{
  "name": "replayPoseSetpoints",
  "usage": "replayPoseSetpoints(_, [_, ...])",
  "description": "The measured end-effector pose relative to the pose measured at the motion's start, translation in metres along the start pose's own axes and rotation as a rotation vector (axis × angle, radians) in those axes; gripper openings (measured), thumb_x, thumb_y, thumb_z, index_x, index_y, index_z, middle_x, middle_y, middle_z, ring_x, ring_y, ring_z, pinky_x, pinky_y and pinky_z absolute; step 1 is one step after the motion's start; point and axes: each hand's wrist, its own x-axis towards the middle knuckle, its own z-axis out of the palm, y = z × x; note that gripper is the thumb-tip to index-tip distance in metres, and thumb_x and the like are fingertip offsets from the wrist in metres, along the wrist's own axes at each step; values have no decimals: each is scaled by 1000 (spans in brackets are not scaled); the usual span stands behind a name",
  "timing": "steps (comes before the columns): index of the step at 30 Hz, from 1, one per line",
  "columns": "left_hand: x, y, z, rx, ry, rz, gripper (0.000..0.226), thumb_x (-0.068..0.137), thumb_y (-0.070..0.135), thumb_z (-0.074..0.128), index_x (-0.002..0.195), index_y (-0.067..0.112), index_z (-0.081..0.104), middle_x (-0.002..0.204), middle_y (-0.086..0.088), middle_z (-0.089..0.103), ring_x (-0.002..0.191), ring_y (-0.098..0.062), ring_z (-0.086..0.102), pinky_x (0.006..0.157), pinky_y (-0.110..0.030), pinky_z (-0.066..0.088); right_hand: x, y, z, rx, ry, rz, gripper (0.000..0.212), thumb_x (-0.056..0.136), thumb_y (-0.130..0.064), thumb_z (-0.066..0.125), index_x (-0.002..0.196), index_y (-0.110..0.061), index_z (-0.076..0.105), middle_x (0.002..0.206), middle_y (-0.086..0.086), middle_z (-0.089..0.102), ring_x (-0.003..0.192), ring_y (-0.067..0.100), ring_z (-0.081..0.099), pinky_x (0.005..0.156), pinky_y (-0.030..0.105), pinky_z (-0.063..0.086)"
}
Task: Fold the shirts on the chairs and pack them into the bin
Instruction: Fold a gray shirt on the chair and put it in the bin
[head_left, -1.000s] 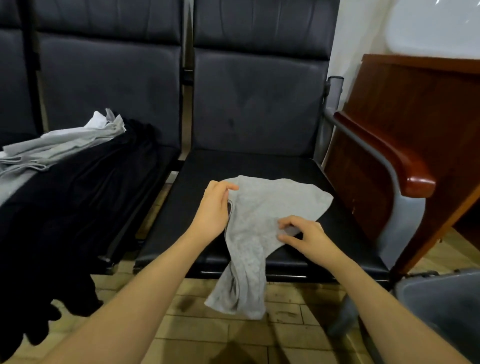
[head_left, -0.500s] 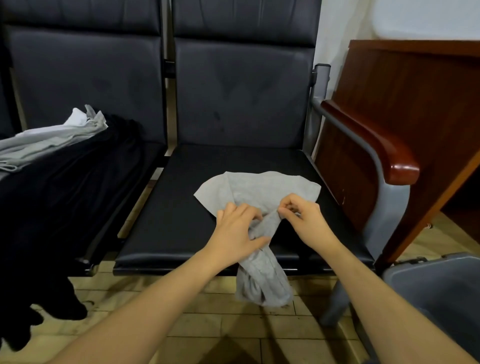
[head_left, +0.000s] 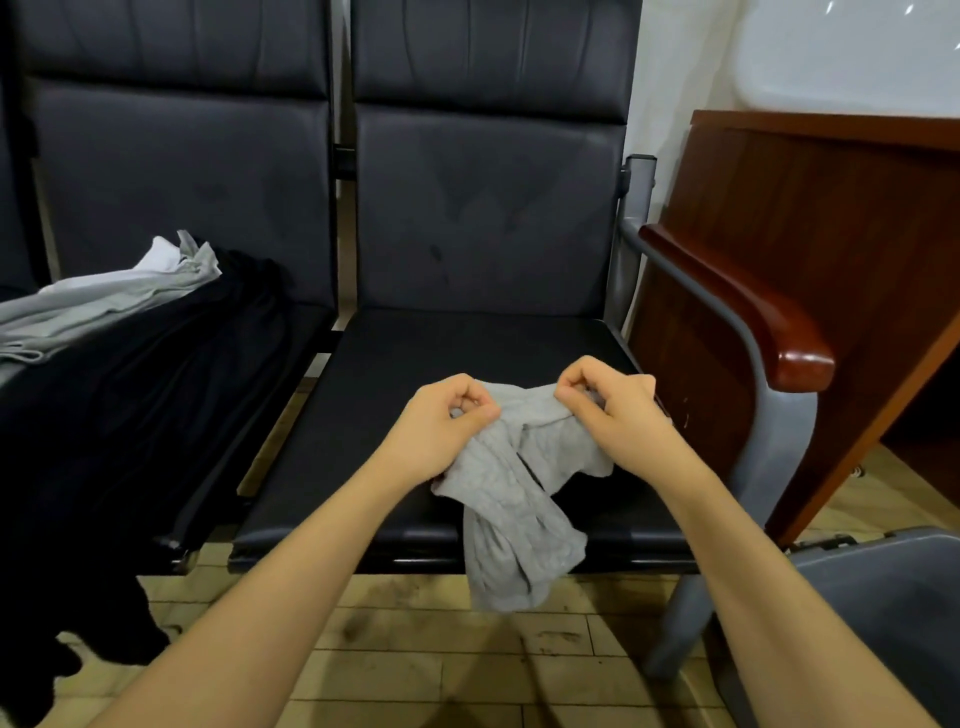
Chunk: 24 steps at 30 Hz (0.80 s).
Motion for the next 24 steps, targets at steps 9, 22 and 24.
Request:
replayPoseSetpoints(9, [5, -39, 13, 331, 224, -119, 10, 87, 29, 65, 80, 21, 64, 84, 7, 54, 93, -16, 49, 90, -30, 31, -3, 19, 51, -135, 147, -118, 7, 90, -28, 63, 95, -27, 59, 97, -20, 42, 95, 1, 36, 83, 21, 19])
replayPoseSetpoints(22, [-4, -46, 19, 927, -175, 567, 46, 86, 52, 49, 125, 28, 58, 123, 5, 51, 87, -20, 36, 75, -34, 31, -20, 38, 45, -270, -185, -27, 21, 100, -45, 34, 117, -39, 44, 109, -22, 59, 104, -2, 50, 103, 32, 12])
replayPoseSetpoints(24, [-6, -56, 15, 963, -146, 574, 50, 84, 55, 39, 116, 27, 66, 112, 8, 60, 77, -20, 45, 66, -33, 38, -17, 42, 42, -308, -195, -11, 25, 98, -49, 35, 121, -41, 43, 108, -26, 56, 104, -4, 49, 107, 36, 11])
